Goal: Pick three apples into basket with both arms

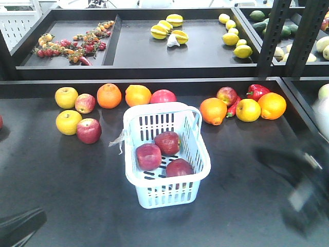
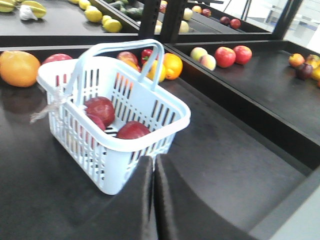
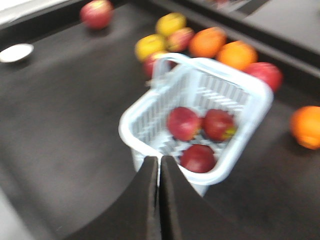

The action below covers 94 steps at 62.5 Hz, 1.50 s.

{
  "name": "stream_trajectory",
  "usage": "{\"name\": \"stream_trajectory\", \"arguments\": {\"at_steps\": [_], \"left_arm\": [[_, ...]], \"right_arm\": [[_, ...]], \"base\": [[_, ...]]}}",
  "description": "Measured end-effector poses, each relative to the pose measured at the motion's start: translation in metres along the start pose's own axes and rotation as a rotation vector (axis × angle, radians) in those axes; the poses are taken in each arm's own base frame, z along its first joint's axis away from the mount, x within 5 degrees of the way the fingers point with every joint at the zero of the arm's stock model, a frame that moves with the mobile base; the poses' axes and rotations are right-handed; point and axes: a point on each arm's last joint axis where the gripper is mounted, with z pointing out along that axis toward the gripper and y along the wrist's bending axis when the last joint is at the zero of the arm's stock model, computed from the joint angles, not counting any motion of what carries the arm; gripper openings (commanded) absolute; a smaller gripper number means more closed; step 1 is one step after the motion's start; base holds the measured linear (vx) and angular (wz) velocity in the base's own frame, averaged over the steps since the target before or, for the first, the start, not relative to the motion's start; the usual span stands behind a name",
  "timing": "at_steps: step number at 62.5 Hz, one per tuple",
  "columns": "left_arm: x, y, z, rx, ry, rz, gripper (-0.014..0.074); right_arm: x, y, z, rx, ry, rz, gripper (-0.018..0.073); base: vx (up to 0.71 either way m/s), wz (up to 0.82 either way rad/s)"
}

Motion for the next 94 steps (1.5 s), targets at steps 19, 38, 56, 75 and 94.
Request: {"name": "stream_trajectory", "arguments": {"at_steps": [19,38,56,75,94], "left_arm": [[-0.003,0.007,0.000,-0.079,-0.033,0.000,-0.0008],[-0.004,0.009,-0.001,-0.099,-0.041,0.000,-0.0008],[-0.004,0.009,-0.001,-0.097,-0.041,0.000,-0.0008],[-0.004,0.009,-0.001,-0.097,-0.041,0.000,-0.0008],[0.010,0.013,0.001,-0.116,-0.012,-0.077,-0.0007]], "right_arm": [[0.107,0.009,-0.017,0.199,-0.084,0.121,-0.0004],[0.113,0.008,-0.017,0.215,-0.091,0.147,-0.0004],[0.113,0.008,-0.017,0.216,-0.092,0.147,-0.0004],[0.113,0.008,-0.017,0.216,-0.092,0.147,-0.0004],[0.113,0.008,-0.017,0.216,-0.092,0.147,-0.0004]], "base": [[0.00,0.00],[0.00,0.00],[0.00,0.00],[0.00,0.00],[0.00,0.00]]}}
